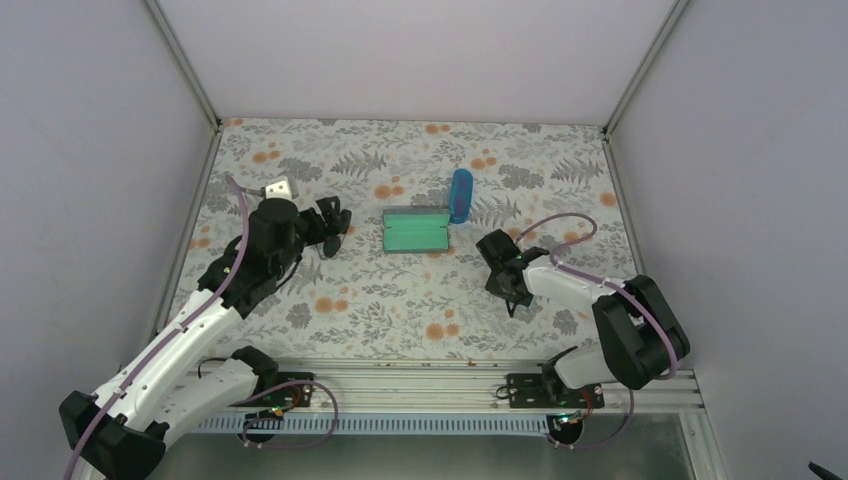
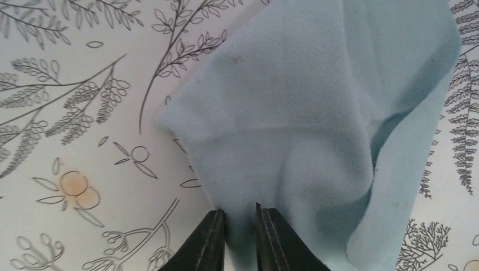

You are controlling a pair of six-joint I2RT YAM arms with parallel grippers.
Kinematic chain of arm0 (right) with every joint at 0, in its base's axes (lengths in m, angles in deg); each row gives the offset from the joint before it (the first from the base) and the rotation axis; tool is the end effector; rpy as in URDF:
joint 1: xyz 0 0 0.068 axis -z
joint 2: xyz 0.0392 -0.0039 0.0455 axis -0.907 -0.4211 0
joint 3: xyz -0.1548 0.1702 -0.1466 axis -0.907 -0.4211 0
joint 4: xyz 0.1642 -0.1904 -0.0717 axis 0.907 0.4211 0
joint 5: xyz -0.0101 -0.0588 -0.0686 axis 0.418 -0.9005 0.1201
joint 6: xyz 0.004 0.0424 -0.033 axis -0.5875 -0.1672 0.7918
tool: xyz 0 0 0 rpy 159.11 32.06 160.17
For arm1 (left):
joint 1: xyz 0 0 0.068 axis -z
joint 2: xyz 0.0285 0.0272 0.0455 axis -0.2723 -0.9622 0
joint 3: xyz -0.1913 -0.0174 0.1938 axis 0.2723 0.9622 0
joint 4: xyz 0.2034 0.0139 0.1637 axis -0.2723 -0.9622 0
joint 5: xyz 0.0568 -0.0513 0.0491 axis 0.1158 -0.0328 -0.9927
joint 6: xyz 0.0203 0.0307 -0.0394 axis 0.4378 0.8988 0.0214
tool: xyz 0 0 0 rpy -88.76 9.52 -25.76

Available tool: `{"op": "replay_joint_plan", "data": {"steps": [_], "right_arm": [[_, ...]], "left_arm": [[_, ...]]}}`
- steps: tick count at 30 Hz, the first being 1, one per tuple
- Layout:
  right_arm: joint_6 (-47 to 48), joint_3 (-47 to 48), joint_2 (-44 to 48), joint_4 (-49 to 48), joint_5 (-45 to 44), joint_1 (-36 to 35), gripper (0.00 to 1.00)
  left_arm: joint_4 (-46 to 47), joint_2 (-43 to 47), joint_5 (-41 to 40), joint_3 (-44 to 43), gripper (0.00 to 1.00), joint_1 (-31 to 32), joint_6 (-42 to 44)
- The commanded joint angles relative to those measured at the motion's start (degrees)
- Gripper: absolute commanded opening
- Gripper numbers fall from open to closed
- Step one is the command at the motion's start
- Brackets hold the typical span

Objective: Organize the sunglasses
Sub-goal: Pick up the glasses cleaning cloth from the center of the board, then place the glasses cleaning cloth at the center of the board.

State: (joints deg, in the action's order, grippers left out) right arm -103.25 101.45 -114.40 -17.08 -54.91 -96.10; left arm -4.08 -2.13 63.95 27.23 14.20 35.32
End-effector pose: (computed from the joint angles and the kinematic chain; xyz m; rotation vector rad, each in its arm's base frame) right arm 0.1920 0.1028 0.1441 0.6027 2.7222 -0.1392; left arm 0.1715 -0.0879 0.3140 -0.3234 2.0219 -0.4744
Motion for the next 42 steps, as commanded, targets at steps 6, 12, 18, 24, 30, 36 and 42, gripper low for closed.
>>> {"op": "replay_joint_plan", "data": {"steps": [6, 12, 18, 24, 30, 36, 42], "right_arm": [[2.87, -0.24, 0.18, -3.65, 0.86, 0.64, 0.04], [11.25, 0.87, 5.96, -10.74, 16.89, -1.0, 0.04], [15.98, 1.66, 5.92, -16.11, 33.0, -3.9, 0.04], [17.85, 4.33, 2.09, -21.68, 42.87, -10.36, 0.04], [18.91, 8.15, -4.57, -25.66, 49.25, -15.1, 0.04], [18.55, 10.25, -5.97, -21.35, 40.47, -16.19, 0.44], [17.22, 10.96, -3.57, -13.76, 26.64, -16.28, 0.41]], "left_arm": [[1.68, -0.51, 0.86, -0.38, 1.0, -0.2, 0.38], [2.53, -1.85, 1.72, -0.37, 1.0, -0.13, 0.22], [2.66, -3.16, 2.84, 0.03, 1.0, -0.12, -0.61], [2.43, -3.63, 3.69, 0.62, 1.0, -0.18, -1.3], [1.56, -4.73, 5.45, 1.39, 1.0, -0.13, -1.94], [2.03, -5.95, 8.9, 3.61, 1.0, -0.12, -2.08], [6.85, -7.71, 17.23, 8.44, 0.92, -0.01, -2.02]]}}
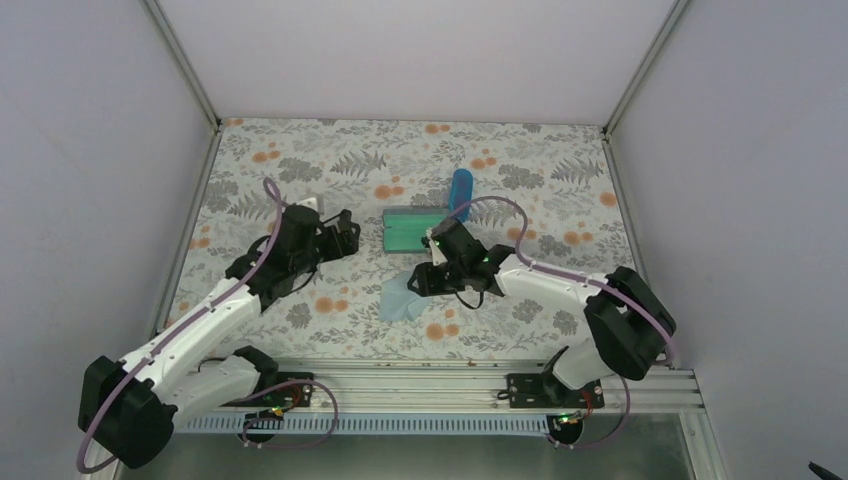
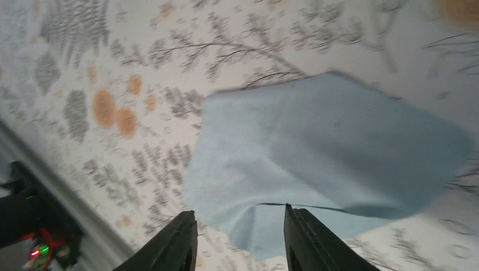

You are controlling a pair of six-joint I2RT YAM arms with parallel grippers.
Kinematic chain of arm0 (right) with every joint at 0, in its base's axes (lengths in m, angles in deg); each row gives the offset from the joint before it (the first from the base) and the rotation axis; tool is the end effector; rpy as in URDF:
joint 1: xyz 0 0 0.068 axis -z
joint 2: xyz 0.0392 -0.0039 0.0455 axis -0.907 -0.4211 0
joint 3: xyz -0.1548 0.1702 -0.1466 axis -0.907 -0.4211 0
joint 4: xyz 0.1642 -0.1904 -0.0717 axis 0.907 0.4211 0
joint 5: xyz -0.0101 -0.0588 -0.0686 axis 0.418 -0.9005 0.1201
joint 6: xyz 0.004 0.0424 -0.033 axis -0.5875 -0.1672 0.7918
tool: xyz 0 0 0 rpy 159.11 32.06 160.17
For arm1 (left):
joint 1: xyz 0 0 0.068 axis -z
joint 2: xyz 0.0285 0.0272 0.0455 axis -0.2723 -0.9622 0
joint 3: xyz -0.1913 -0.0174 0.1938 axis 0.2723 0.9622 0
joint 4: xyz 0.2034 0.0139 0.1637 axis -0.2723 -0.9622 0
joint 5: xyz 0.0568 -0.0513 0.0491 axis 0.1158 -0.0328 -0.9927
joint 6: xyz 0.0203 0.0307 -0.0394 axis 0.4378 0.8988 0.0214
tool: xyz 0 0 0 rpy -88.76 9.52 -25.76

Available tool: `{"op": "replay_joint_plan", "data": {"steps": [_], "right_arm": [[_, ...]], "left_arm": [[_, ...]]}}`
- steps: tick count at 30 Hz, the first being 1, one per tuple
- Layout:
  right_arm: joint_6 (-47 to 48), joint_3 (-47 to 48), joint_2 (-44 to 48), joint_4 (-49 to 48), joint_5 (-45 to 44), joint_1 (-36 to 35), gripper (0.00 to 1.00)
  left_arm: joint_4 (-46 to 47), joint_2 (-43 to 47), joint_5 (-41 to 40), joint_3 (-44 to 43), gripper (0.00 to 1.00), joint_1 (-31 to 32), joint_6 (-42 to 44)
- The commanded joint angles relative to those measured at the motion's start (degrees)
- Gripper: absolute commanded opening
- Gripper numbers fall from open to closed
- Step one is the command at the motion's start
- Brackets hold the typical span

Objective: Organize the sunglasses
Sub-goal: Place the glasses cleaning cloth at the center of the board, then adjust the glasses cleaning cloth at the center of the board.

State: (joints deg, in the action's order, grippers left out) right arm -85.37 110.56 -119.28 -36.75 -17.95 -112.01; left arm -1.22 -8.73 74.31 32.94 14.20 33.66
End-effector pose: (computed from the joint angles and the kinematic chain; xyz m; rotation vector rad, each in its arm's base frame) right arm 0.1891 0.2193 0.1810 -0.3991 2.7303 0.9233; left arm 0.1861 -0.1036 0.2626 -0.2514 2.2421 -0.5717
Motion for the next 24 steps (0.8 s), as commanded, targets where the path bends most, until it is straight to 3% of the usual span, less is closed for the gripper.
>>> {"op": "replay_joint_plan", "data": {"steps": [1, 7, 13, 19, 24], "right_arm": [[-0.74, 2.41, 0.43, 7.35, -11.86, -0.56, 0.38], [-1.37, 5.35, -5.09, 11.17, -17.61, -2.74, 0.25], [-4.92, 7.6, -7.11, 14.28, -24.52, -2.93, 0.3], [3.55, 8.56, -9.29, 9.54, -11.63, -4.14, 0.22], [3.46, 8.73, -11.85, 7.79, -7.82, -4.8, 0.17]], "left_arm": [[5.25, -1.63, 8.69, 3.6, 0.88, -0.03, -0.45], [13.36, -7.37, 19.45, 7.33, 0.6, 0.31, -0.9], [16.05, -13.33, 23.07, 8.98, 0.51, 2.2, -1.21], [23.37, -17.42, 32.4, 12.58, 0.37, 4.18, -2.36], [26.91, -21.84, 34.97, 14.09, 0.32, 6.51, -3.62]]}}
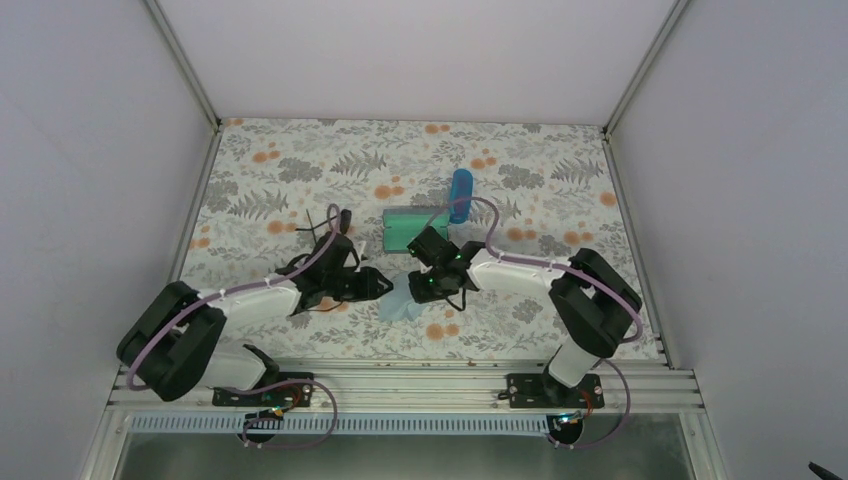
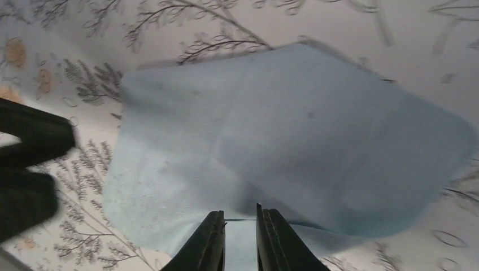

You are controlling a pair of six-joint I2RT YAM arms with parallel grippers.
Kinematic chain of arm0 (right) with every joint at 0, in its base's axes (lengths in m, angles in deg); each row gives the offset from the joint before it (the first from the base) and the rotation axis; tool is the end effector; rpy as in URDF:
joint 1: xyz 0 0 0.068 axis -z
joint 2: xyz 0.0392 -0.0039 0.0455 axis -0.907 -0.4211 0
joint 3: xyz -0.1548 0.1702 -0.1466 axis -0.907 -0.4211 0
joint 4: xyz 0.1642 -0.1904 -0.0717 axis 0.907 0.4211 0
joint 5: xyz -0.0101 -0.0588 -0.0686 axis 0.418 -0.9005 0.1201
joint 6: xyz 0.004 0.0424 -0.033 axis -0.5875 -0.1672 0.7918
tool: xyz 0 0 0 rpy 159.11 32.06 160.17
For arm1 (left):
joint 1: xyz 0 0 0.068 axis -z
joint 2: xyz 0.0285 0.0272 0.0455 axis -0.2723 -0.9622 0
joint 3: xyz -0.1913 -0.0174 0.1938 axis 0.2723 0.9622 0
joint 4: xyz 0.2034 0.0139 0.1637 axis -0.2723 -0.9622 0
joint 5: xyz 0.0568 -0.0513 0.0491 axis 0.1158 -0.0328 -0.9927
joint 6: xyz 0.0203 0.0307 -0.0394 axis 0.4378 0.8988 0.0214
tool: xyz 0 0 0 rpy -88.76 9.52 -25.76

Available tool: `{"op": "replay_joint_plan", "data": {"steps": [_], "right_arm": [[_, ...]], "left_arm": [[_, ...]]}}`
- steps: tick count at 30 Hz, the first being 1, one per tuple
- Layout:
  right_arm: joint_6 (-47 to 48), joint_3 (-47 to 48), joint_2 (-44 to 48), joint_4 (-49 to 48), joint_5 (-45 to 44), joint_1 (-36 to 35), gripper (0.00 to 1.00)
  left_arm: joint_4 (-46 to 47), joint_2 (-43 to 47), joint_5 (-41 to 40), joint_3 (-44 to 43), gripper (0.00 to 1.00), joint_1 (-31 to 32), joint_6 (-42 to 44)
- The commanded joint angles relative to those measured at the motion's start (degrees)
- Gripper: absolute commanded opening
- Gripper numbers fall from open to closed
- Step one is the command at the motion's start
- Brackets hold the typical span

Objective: Organize the sunglasses
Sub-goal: Adjust the glasses cleaning cloth at the center of the board.

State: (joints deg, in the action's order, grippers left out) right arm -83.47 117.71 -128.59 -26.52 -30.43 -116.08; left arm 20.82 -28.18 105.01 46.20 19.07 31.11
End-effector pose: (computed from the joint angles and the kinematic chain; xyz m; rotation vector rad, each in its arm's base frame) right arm 0.1908 0.2422 0.1595 -0.4480 2.8518 0.5138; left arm 0.1847 -0.1473 0.1510 0.0564 2.6088 -1.1004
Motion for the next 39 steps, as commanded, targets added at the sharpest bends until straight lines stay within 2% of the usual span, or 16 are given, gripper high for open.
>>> {"op": "replay_joint_plan", "data": {"steps": [1, 8, 15, 19, 22, 27, 39], "right_arm": [[1.06, 1.52, -3.08, -2.34, 4.57, -0.78, 0.17], [-3.78, -0.05, -4.15, 1.65, 1.6, -0.73, 0.13], [-7.09, -4.82, 3.19, 9.97, -3.65, -0.73, 0.16], [-9.31, -4.73, 6.33, 15.88, -8.54, -0.76, 0.14], [-6.71, -4.01, 9.37, 12.86, -7.57, -0.83, 0.18], [-2.66, -0.42, 7.13, 4.22, 2.86, -2.38, 0.23], [-4.0, -1.88, -3.07, -2.5, 8.0, -4.79, 0.13]], "left_arm": [[4.73, -3.13, 3.63, 0.68, 0.32, 2.34, -1.23], [0.99, -8.58, 0.21, -0.56, 0.31, 3.91, -1.05], [-4.23, -9.61, -4.6, -1.55, 0.31, 4.82, -0.75], [-4.49, -9.73, -5.0, -1.8, 0.31, 5.49, -0.83], [-2.92, -8.93, -3.72, -2.02, 0.31, 6.11, -0.55], [-2.87, -8.88, -3.72, -3.31, 0.31, 7.12, -0.59], [-3.86, -7.93, -6.6, -1.91, 0.24, 7.31, -2.97]]}}
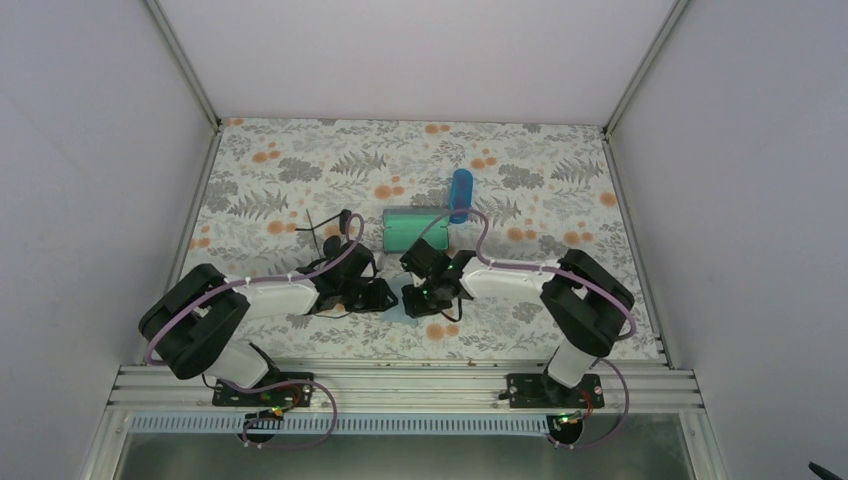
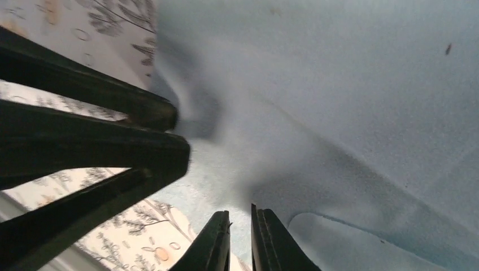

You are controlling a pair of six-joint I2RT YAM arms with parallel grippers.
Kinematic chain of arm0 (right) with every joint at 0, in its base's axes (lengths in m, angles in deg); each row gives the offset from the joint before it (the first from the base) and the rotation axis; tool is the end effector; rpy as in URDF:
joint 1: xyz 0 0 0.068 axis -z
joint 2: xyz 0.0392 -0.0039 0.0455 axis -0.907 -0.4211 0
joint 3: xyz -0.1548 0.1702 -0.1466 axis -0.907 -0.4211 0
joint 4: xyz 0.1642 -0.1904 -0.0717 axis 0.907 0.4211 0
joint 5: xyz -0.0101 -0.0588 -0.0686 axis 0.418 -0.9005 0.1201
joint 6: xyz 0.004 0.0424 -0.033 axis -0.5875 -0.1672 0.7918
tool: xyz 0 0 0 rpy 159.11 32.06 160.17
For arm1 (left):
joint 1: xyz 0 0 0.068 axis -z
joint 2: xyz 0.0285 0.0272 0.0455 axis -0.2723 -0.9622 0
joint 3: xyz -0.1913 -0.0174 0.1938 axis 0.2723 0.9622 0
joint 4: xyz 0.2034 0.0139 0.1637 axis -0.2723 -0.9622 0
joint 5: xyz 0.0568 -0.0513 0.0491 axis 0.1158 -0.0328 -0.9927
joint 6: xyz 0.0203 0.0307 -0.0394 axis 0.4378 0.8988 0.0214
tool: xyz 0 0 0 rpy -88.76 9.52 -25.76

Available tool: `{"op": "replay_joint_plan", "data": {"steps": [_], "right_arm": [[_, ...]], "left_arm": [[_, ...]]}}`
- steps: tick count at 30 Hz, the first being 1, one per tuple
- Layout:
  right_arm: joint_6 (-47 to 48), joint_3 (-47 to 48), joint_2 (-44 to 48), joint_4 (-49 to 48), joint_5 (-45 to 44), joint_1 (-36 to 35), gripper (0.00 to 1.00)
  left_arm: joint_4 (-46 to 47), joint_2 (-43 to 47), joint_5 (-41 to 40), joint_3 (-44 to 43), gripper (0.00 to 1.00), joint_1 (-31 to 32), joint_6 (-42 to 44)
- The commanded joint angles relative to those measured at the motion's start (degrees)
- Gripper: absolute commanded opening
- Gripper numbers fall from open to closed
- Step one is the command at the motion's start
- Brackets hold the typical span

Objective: Organize the sunglasses
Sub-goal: Adjust the glasses cleaning cloth at the center of the board.

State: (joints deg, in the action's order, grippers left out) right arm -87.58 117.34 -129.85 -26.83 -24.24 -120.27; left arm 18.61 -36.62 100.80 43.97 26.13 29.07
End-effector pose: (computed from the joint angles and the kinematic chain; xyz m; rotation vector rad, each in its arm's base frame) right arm 0.1694 0.2575 0.1523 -0.4933 2.9438 0.6378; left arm 0.1744 -0.1740 0.1255 0.0975 2.7826 -0.9753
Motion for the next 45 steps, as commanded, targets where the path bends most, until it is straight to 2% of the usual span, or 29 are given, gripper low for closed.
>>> {"op": "replay_joint_plan", "data": {"steps": [1, 5, 13, 15, 17, 20, 24, 29, 32, 38, 45], "right_arm": [[-0.23, -1.83, -1.79, -1.99, 1.43, -0.65, 0.12], [-4.01, -4.7, 0.3, 1.77, -4.97, -0.63, 0.06], [-15.57, -9.7, 14.04, 18.12, -20.93, -0.65, 0.07], [-16.78, -8.98, 16.8, 20.15, -24.08, -0.67, 0.1], [-15.04, -7.94, 18.17, 19.26, -25.0, -0.63, 0.22], [-11.78, -6.46, 16.85, 15.92, -22.38, -0.63, 0.34], [-7.94, -4.45, 12.93, 11.04, -19.62, -0.63, 0.38], [-1.52, -2.39, 8.74, 2.75, -9.9, -0.68, 0.33], [-0.33, -2.86, 6.07, 0.71, -4.87, -0.64, 0.28], [-0.92, -5.33, 3.25, 1.42, -2.02, -0.63, 0.24], [-3.44, -11.82, 7.22, 6.94, -0.37, -0.64, 0.23]], "left_arm": [[-1.83, 0.53, -2.69, 0.39, 0.24, 0.21, -1.08], [-2.79, 0.93, -4.2, 0.46, 0.24, 0.27, -1.39], [-3.17, 1.34, -4.38, -0.56, 0.23, 0.25, -1.04], [-2.34, 1.8, -3.31, -0.59, 0.23, 0.21, -0.93], [-1.07, 2.53, -1.73, -0.47, 0.24, 0.25, -1.04], [-1.63, 4.86, -1.4, -1.09, 0.27, 0.25, -1.35], [-5.32, 8.74, -4.58, -2.09, 0.32, 0.27, -1.92], [-10.22, 11.73, -10.66, -2.69, 0.34, -0.06, -3.52], [-10.33, 11.99, -11.25, -2.16, 0.36, -0.89, -4.14], [-8.75, 10.1, -10.46, -1.96, 0.45, -1.58, -4.71], [-7.22, 7.3, -9.18, -2.57, 0.49, -2.28, -4.12]]}}
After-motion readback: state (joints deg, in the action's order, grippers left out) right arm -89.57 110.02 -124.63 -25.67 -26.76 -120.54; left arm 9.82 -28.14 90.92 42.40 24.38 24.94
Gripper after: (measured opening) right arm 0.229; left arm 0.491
